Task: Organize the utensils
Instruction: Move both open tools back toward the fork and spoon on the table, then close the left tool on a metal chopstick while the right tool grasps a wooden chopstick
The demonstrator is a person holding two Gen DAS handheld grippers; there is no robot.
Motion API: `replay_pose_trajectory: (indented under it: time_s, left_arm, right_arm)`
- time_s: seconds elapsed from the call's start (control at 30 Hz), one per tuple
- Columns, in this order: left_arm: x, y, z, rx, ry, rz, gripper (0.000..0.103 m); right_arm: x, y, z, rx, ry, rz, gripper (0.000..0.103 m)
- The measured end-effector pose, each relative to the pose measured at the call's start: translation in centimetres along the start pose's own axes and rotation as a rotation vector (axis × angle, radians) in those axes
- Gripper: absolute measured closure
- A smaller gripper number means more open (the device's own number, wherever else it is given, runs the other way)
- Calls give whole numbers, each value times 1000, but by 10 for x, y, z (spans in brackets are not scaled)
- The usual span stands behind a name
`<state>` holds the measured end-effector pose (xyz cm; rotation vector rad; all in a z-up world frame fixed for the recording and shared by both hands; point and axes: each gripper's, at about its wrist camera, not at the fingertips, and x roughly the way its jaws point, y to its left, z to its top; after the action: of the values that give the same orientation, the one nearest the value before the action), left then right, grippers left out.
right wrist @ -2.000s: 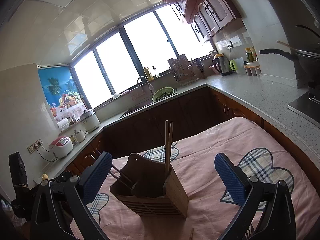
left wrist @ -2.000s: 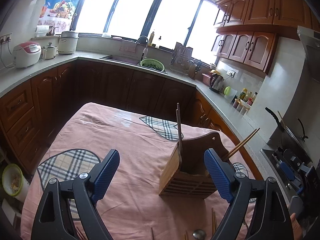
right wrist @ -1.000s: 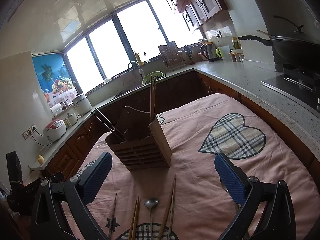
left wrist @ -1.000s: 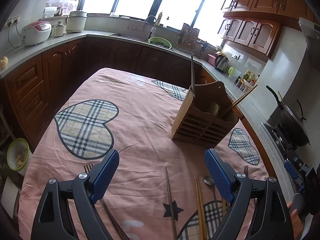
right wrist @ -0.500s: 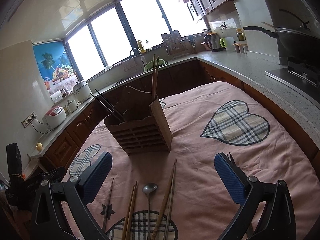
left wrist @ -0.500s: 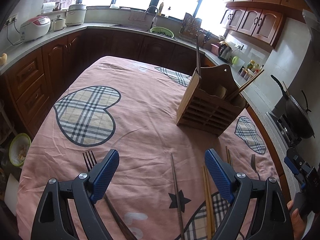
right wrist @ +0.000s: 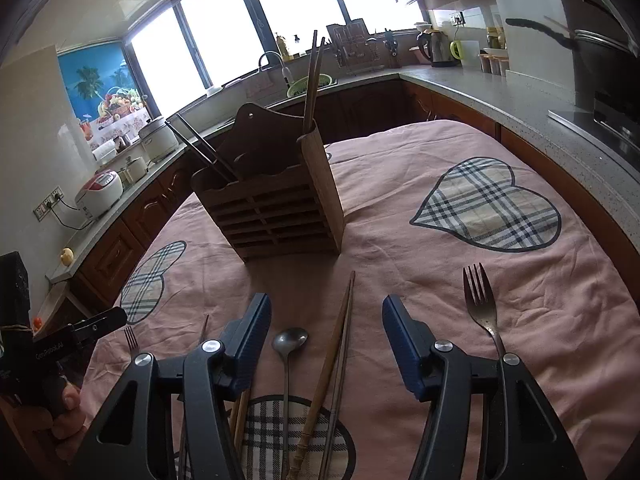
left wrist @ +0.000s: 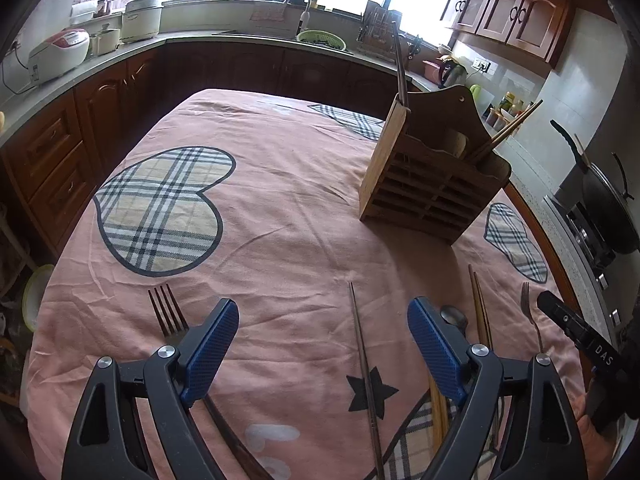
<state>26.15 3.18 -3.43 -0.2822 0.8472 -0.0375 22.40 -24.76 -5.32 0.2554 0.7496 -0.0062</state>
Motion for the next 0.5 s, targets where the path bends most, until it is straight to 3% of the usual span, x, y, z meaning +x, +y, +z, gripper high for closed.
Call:
replay_pose_trajectory:
  time_s: [0.17, 0.5]
  left_arm:
    - [22, -8, -1, 29, 51, 10, 29]
    - [66, -17, 0, 64, 149, 25, 47]
  right_arm:
    - [22, -3, -7, -14, 73, -20, 66]
    - [58, -7, -18, -47, 191, -66, 78]
